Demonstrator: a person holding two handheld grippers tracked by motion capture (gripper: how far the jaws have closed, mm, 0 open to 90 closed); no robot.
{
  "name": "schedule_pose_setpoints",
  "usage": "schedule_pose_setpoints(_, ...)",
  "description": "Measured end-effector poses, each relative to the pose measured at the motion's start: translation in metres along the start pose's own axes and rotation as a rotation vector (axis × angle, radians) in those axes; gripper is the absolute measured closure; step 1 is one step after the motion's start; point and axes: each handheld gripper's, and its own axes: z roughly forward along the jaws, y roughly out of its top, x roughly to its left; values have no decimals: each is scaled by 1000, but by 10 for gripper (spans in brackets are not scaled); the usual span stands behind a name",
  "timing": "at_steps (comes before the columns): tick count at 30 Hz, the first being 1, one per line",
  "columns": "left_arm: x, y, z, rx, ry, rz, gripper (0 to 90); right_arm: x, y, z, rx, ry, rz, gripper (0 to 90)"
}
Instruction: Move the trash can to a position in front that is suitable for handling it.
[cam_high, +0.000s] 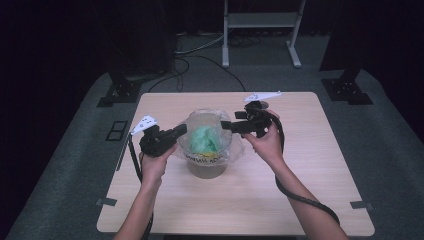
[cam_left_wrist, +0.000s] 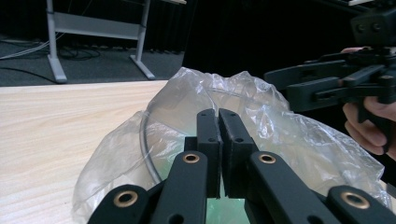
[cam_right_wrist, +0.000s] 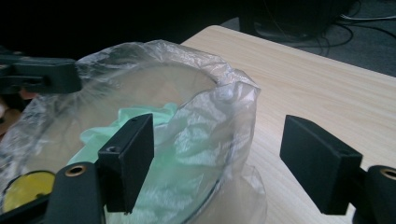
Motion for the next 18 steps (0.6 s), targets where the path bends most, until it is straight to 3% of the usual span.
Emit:
schedule_pose_setpoints(4,-1,2,1,-7,-4,-1,878,2,4,8,20,-24,1,339)
schedule_pose_setpoints(9,-1,4,1,-14,-9,-7,878,5,7,13,59,-49,5,598)
schedule_pose_setpoints(14,-1,7,0,-25,-9,-9,878,11,10,11,54,-94,-18,808)
schedule_pose_setpoints(18,-3,11,2,-32,-14,-10,877,15,15,7,53,-102,-16,894)
